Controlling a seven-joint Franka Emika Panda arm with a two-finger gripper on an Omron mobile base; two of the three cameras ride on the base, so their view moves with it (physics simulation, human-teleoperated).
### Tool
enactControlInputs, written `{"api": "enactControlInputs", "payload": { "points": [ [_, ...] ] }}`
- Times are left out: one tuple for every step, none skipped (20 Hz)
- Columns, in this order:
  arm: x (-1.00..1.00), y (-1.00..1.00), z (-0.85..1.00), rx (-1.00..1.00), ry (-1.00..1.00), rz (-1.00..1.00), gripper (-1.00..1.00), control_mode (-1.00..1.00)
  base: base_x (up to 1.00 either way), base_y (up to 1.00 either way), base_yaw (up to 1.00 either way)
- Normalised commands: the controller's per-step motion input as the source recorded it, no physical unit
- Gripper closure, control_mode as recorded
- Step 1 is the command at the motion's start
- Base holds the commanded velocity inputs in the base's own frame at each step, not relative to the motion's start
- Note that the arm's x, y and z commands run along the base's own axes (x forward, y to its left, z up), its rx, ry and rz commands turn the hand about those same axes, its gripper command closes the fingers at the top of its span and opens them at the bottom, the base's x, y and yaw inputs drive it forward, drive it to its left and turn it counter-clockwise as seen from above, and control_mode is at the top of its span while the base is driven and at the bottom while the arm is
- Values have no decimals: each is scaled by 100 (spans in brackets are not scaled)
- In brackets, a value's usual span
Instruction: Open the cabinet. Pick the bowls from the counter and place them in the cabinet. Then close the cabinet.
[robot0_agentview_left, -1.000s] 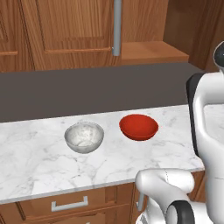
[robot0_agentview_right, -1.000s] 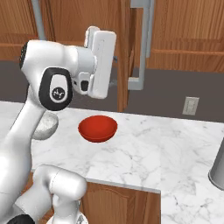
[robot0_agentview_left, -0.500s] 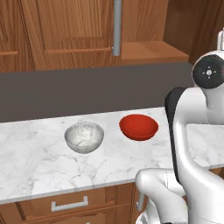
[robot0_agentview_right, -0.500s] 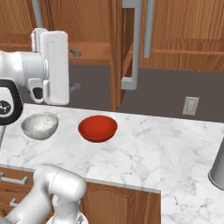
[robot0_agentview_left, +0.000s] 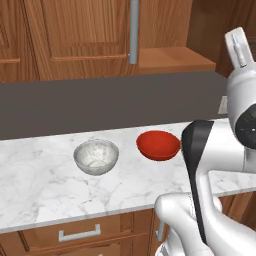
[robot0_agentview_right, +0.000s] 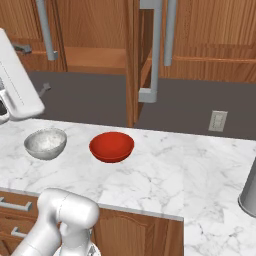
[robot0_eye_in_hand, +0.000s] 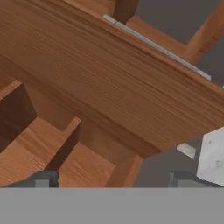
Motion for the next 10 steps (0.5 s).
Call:
{"api": "enactControlInputs", "payload": {
  "points": [
    [-10,69,23,-16,7,10,-100,-100,0,0,0],
    [-14,64,20,-15,8,9,-100,-100,0,0,0],
    [-12,56,19,-12,8,8,-100,-100,0,0,0],
    [0,71,9,-13,10,9,-100,-100,0,0,0],
    [0,69,1,-16,6,10,-100,-100,0,0,0],
    [11,76,0,-14,10,14,-100,-100,0,0,0],
    [13,64,0,-13,9,15,-100,-100,0,0,0],
    [22,29,0,-14,3,15,-100,-100,0,0,0],
    [36,13,0,-13,0,14,-100,-100,0,0,0],
    [53,0,0,-14,0,8,-100,-100,0,0,0]
  ]
}}
